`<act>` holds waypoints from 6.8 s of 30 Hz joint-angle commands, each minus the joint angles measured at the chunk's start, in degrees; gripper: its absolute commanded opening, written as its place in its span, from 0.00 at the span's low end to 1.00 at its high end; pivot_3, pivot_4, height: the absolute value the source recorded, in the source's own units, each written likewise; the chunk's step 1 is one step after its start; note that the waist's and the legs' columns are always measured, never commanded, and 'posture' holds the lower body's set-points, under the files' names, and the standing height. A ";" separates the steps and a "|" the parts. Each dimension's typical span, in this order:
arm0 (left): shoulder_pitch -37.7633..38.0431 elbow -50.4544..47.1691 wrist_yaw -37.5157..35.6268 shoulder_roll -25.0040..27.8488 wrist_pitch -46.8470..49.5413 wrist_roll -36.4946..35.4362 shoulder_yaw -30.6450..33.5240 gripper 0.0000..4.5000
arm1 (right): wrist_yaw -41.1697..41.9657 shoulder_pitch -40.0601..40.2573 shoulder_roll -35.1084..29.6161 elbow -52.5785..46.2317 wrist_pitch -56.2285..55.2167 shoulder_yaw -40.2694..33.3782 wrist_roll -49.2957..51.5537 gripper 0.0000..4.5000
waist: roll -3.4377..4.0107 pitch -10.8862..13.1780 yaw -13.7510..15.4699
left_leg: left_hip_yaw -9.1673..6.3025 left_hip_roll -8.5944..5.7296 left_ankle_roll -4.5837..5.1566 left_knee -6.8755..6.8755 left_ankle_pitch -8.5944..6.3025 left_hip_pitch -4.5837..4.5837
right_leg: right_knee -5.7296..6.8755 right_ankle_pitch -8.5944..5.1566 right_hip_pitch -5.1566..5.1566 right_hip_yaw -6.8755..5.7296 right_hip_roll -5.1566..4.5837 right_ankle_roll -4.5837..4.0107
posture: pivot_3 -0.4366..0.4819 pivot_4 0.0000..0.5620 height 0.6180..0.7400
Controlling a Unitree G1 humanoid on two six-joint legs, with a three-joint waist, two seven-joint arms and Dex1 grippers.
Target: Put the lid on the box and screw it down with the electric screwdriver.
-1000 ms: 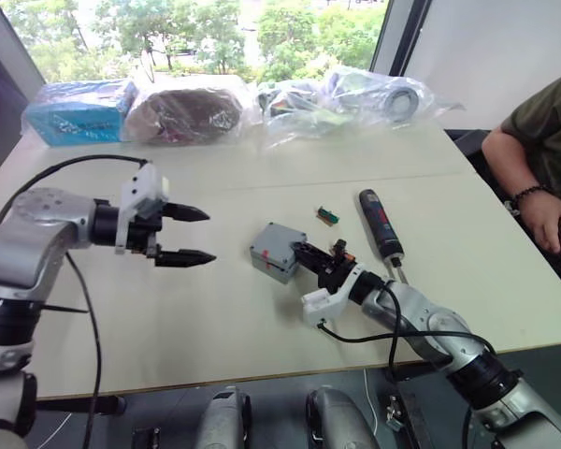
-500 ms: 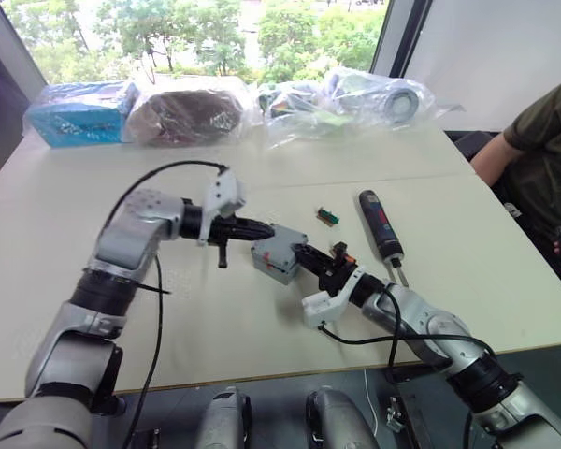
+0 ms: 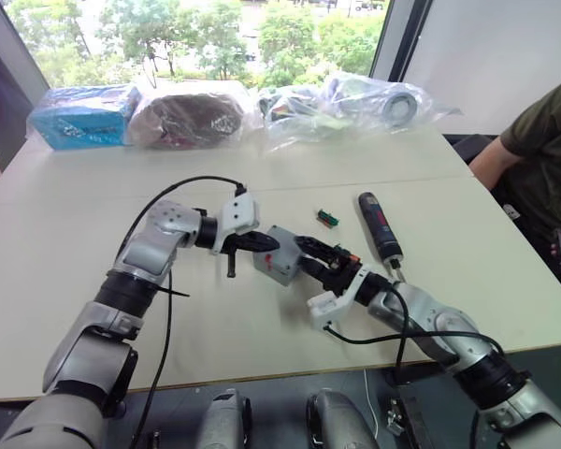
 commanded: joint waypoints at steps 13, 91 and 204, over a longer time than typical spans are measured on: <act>0.51 9.64 0.20 -1.22 -3.39 5.99 -2.91 0.00 | -0.17 -0.31 -9.07 2.10 -14.22 -5.02 8.57 1.00 | 0.01 -0.07 0.42 | -0.03 -0.06 0.00 0.00 0.00 0.30 | 0.00 -0.04 0.29 -0.02 -0.08 0.02 | 0.48 0.27 1.00; 23.43 -33.38 -3.46 21.40 19.75 -11.50 18.28 0.00 | 47.40 -0.38 4.71 -15.24 45.40 -16.46 55.24 0.17 | 0.03 0.10 0.19 | -0.15 0.15 0.02 -0.18 -0.01 -0.25 | 0.06 -0.07 -0.43 0.01 -0.24 -0.04 | 0.48 0.27 1.00; 23.84 -43.63 10.73 23.88 26.68 -21.58 21.85 0.00 | 36.77 -23.56 13.90 -5.79 77.04 -6.56 75.66 0.01 | 0.15 0.22 -0.29 | -0.05 0.14 0.02 -0.33 -0.02 -0.34 | 0.00 -0.08 -0.68 0.06 -0.22 -0.05 | 0.48 0.27 1.00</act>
